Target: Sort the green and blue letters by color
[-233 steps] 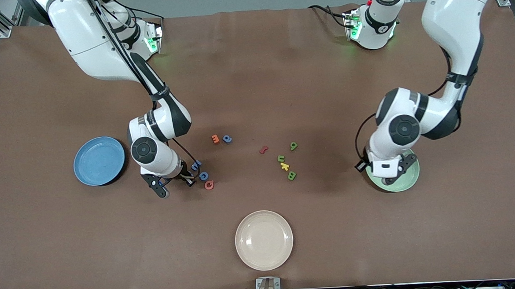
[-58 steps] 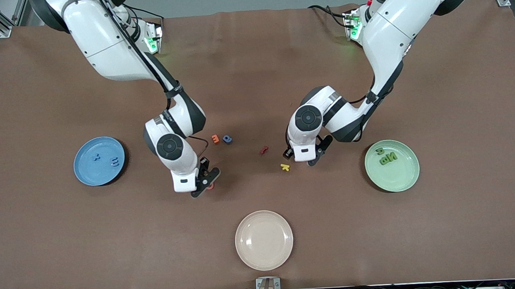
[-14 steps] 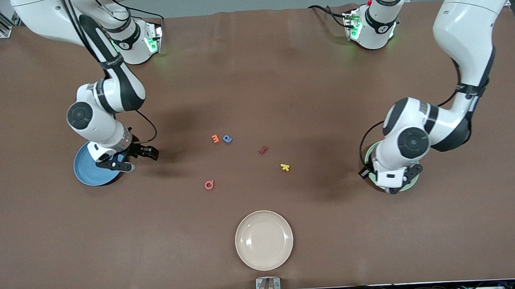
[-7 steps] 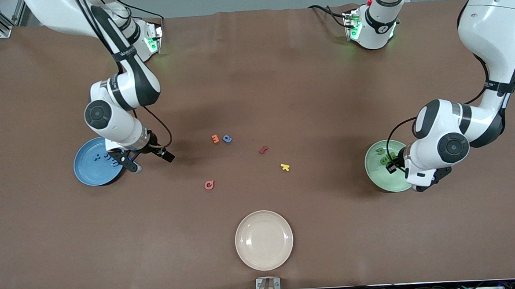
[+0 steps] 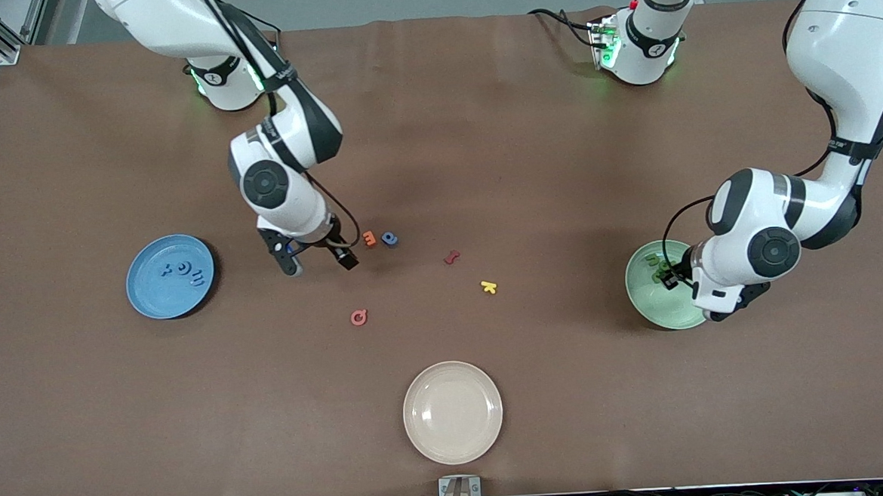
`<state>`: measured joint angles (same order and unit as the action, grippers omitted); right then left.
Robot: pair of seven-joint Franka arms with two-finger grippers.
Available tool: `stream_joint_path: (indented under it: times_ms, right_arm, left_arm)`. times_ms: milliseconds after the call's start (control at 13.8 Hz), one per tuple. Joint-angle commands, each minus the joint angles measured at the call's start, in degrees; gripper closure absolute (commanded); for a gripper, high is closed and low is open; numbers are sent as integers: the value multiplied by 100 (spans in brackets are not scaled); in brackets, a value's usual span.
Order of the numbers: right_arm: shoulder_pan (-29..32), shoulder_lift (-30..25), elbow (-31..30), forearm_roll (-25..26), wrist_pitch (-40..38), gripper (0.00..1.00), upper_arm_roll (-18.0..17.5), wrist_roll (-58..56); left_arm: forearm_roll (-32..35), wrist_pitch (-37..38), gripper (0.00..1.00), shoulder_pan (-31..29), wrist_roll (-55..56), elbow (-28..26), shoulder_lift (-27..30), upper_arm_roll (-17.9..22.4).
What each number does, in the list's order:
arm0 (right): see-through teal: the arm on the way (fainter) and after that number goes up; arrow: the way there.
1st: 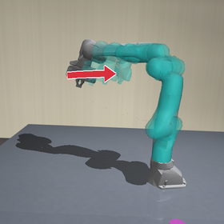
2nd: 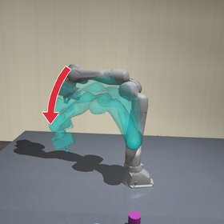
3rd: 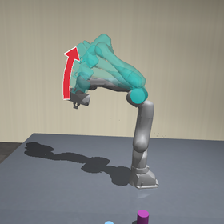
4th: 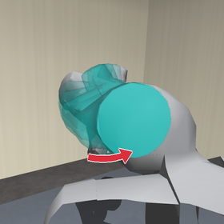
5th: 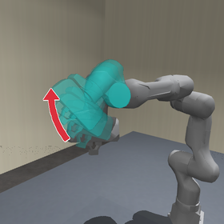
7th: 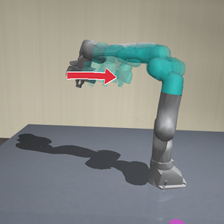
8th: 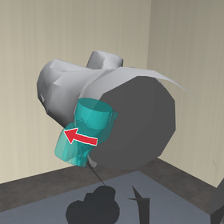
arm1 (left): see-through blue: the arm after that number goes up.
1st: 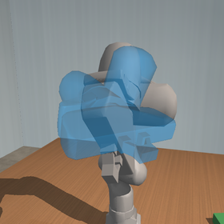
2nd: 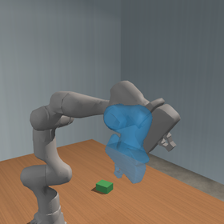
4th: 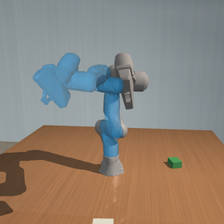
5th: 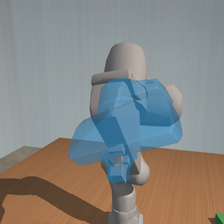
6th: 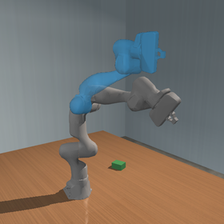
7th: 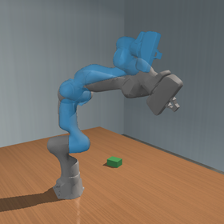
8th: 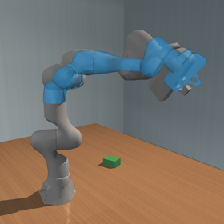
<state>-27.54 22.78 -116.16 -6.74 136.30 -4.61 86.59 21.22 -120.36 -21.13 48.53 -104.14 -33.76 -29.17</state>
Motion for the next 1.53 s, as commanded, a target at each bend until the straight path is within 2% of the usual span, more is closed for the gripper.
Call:
stream_joint_path:
  times_ms: [0,218,363,509,799,1090,1163,1308,1381,1454]
  right_arm:
    - [-374,472,514,-29,-60,0,74,839]
    - [-699,912,726,286,-7,3,92,1079]
    - [-744,1027,788,296,89,10,100,1237]
    - [-770,1053,796,296,98,16,92,1238]
    - [-770,1115,788,296,142,31,100,1255]
    - [-867,1211,770,287,291,37,92,1343]
    - [-911,1220,770,296,335,39,100,1378]
    - [-920,1229,761,296,344,44,100,1387]
    - [-920,1229,761,296,344,46,100,1387]
    - [-920,1229,753,296,344,51,100,1387]
  left_arm:
    - [40,169,0,-67,-10,103,405,-158]
    - [40,1169,0,-84,-45,997,589,-588]
    - [5,1514,0,-76,-255,1735,766,-896]
    - [14,2031,0,-85,-439,2176,958,-1073]
    - [-82,2709,0,-102,-1589,2336,1643,-1100]
    - [-758,3272,0,-331,-2442,2494,2092,-1030]
    - [-890,3282,0,-130,-2792,2495,2285,-690]
    - [-1355,3456,0,930,-3313,2468,2584,756]
    - [-1636,3597,0,1353,-3506,2451,2698,1364]
    - [-1787,3737,0,1653,-3673,2416,2804,1779]
